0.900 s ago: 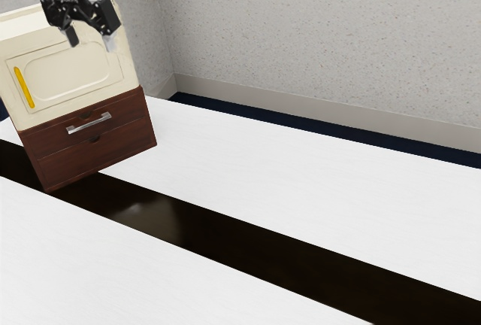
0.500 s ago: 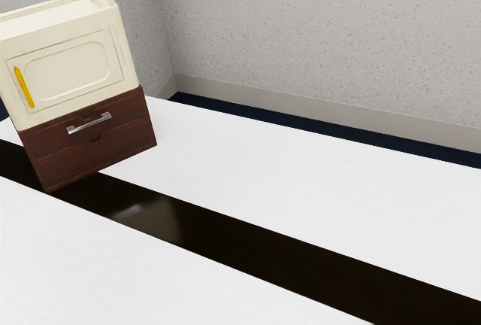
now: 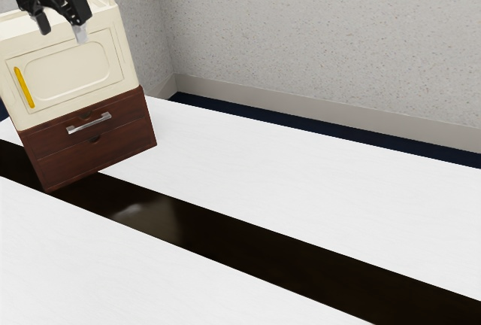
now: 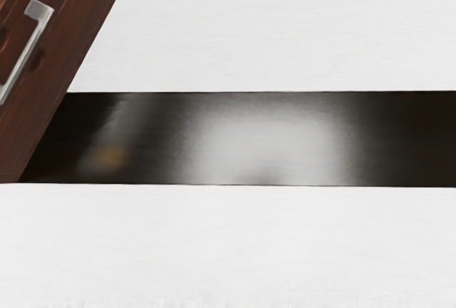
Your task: Pull the drawer handle with one arm to open the drawer
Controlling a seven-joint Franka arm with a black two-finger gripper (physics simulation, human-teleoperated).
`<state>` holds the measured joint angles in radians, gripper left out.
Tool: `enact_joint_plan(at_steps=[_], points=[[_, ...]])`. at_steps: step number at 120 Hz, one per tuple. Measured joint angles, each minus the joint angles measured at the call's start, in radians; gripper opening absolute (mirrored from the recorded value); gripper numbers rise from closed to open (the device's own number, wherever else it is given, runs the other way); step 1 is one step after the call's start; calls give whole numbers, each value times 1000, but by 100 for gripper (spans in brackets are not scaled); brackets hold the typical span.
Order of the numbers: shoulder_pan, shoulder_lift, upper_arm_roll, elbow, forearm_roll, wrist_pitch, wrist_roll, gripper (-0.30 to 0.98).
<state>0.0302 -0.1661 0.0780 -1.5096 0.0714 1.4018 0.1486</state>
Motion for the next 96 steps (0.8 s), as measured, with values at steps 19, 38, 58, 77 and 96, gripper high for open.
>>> enact_joint_plan(at_steps=[19, 38, 58, 77, 96], points=[[0, -36, 27, -275, 3, 195, 99, 69], [6, 31, 70, -371, 13, 393, 192, 69], [6, 114, 84, -390, 34, 580, 310, 69], [-19, 175, 120, -392, 51, 711, 410, 69], [-27, 208, 149, -423, 57, 803, 502, 69]])
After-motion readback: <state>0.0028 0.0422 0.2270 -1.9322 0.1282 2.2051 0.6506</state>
